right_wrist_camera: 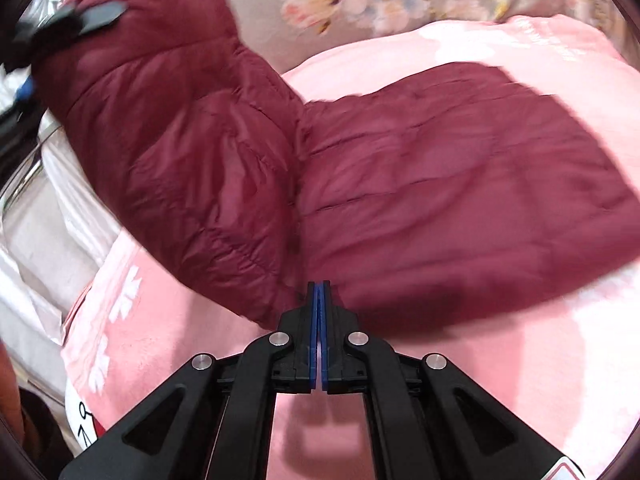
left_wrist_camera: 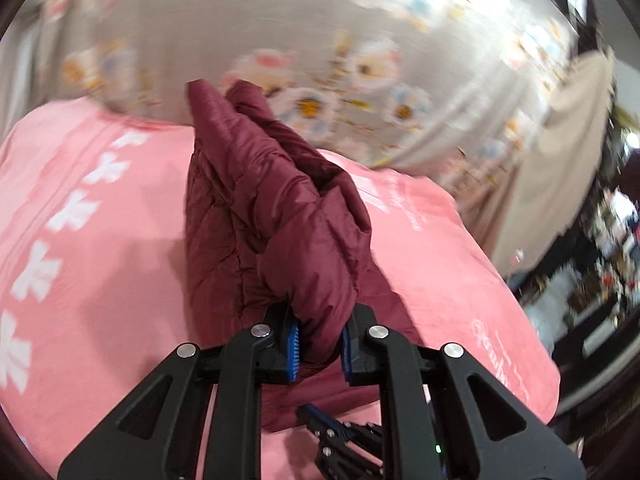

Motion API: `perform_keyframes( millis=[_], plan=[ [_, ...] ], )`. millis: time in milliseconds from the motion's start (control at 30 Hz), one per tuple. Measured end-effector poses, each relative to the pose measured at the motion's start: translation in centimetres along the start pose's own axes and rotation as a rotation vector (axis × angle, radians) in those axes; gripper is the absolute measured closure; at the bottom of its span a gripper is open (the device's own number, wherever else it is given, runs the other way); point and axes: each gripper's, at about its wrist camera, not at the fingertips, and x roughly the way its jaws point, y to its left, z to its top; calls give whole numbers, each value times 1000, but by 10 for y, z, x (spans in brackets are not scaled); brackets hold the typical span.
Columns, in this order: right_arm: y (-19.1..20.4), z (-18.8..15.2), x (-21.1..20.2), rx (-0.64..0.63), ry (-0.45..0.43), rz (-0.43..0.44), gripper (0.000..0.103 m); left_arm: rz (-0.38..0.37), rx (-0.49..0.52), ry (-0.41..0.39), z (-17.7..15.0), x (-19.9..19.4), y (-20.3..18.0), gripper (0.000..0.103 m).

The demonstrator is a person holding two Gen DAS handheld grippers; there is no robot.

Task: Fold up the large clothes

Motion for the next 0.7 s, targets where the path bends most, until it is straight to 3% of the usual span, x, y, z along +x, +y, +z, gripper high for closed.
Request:
perform_keyframes(
  millis=[233,467,700],
  plan=[
    [-65,-6,-55,80,-36,-191,102,-27,99,151,-25,81,-71,90],
    [-116,-9,-89,162,-64,-292,99,-1,154,340,-89,156,-103,90],
    [-141,2,-102,199,-98,-327,95,45,197,358,-102,171,-110,89]
  ],
)
